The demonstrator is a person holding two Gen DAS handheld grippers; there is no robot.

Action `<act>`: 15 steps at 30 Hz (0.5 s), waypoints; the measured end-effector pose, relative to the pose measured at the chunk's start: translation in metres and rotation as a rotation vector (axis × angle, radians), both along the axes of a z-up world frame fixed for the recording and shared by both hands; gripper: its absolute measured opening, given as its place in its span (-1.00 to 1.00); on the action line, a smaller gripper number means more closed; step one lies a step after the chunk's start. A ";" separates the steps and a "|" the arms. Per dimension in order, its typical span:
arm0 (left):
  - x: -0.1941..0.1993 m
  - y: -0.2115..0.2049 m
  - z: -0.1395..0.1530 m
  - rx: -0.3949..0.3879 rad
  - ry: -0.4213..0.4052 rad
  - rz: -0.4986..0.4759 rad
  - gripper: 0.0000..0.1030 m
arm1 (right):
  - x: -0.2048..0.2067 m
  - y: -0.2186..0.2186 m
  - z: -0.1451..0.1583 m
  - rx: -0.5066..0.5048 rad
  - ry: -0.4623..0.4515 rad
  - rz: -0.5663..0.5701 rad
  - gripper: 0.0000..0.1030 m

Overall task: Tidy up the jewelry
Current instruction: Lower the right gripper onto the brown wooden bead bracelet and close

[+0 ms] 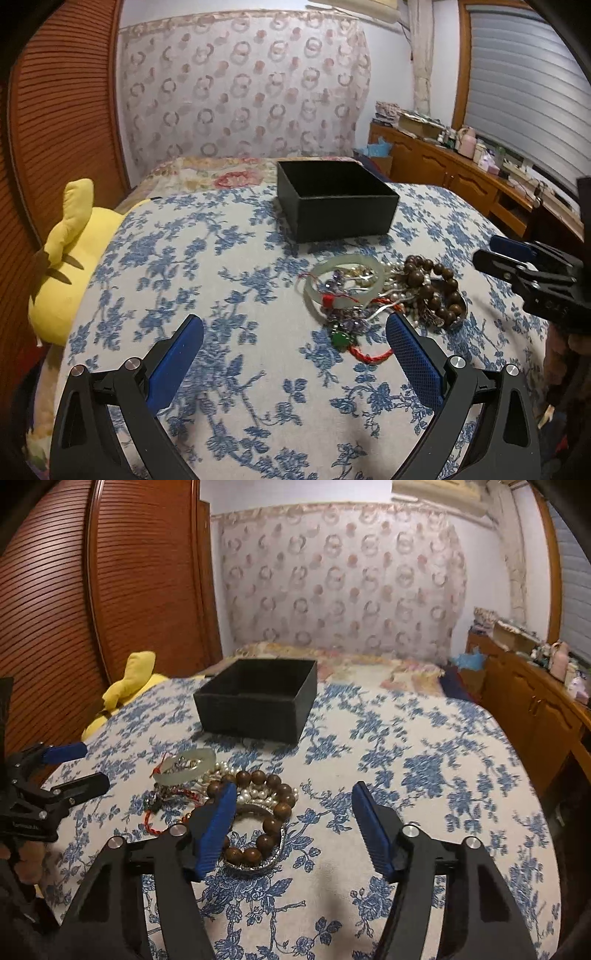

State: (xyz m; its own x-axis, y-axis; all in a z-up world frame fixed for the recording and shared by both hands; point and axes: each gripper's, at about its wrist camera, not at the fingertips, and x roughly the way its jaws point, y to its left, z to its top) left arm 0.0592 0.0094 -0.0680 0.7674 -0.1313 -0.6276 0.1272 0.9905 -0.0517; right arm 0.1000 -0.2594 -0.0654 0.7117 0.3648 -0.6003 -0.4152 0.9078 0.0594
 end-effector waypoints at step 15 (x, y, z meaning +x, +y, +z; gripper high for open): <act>0.029 -0.022 -0.014 -0.010 0.110 -0.127 0.85 | 0.055 0.008 -0.024 -0.015 0.220 0.119 -0.29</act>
State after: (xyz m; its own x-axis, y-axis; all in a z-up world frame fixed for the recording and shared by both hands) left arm 0.0879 -0.0125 -0.0819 0.6712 -0.2297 -0.7048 0.2449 0.9661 -0.0817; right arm 0.1546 -0.2511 -0.0894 0.5161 0.4279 -0.7420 -0.4979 0.8547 0.1466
